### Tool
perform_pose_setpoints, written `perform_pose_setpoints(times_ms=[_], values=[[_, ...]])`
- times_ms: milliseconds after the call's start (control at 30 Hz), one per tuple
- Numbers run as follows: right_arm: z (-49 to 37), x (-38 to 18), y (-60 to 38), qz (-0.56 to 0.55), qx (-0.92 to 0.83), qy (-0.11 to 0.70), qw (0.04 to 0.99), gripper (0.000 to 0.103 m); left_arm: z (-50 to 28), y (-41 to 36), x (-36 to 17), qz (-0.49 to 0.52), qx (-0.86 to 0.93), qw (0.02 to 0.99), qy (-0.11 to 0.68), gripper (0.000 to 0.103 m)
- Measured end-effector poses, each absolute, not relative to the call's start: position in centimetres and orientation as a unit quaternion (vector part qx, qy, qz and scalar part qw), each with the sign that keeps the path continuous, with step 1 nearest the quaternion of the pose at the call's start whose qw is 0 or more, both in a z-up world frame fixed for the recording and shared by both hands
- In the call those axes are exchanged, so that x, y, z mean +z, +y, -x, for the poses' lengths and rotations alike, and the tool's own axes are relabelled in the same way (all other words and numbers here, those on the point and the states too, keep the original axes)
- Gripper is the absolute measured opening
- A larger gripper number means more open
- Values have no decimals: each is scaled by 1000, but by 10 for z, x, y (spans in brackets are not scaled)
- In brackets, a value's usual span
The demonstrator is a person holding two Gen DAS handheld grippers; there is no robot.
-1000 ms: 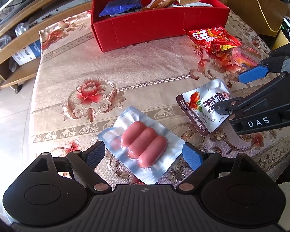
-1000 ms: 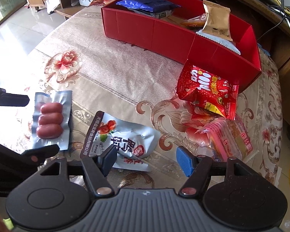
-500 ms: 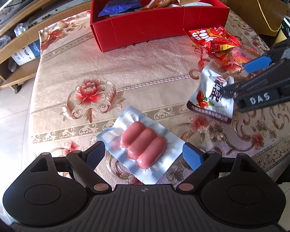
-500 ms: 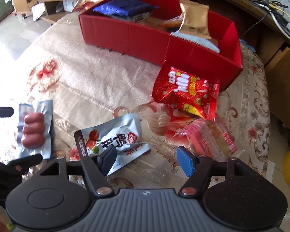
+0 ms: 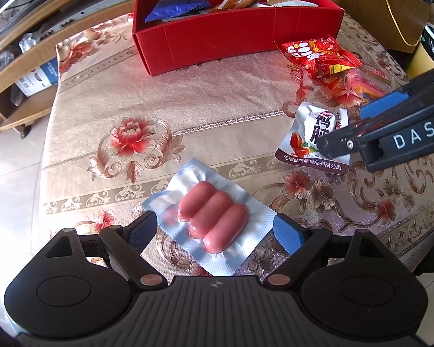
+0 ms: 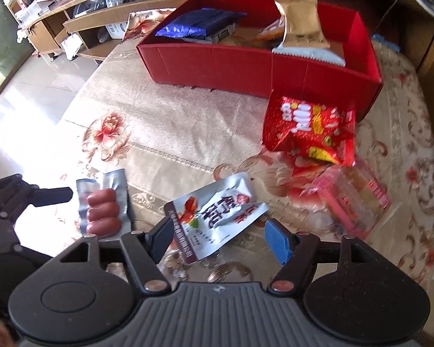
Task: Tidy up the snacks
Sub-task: 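Close the right gripper on the white duck-neck packet and lift it, then grasp the pink sausage pack with the left gripper while the right holds the white packet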
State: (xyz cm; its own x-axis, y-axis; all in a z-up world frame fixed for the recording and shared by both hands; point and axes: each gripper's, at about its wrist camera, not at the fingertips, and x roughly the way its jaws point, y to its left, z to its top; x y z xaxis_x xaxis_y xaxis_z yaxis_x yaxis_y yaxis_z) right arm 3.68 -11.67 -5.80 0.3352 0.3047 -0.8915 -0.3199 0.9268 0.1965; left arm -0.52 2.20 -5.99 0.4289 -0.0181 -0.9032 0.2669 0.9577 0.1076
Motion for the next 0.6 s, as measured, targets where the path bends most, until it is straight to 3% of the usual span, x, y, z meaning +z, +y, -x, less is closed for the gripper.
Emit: perform_pose_setpoints(times_ms=[600], values=[[-63, -65, -124, -61, 151, 555, 816, 68, -2, 44, -49, -64, -64, 848, 522, 93]])
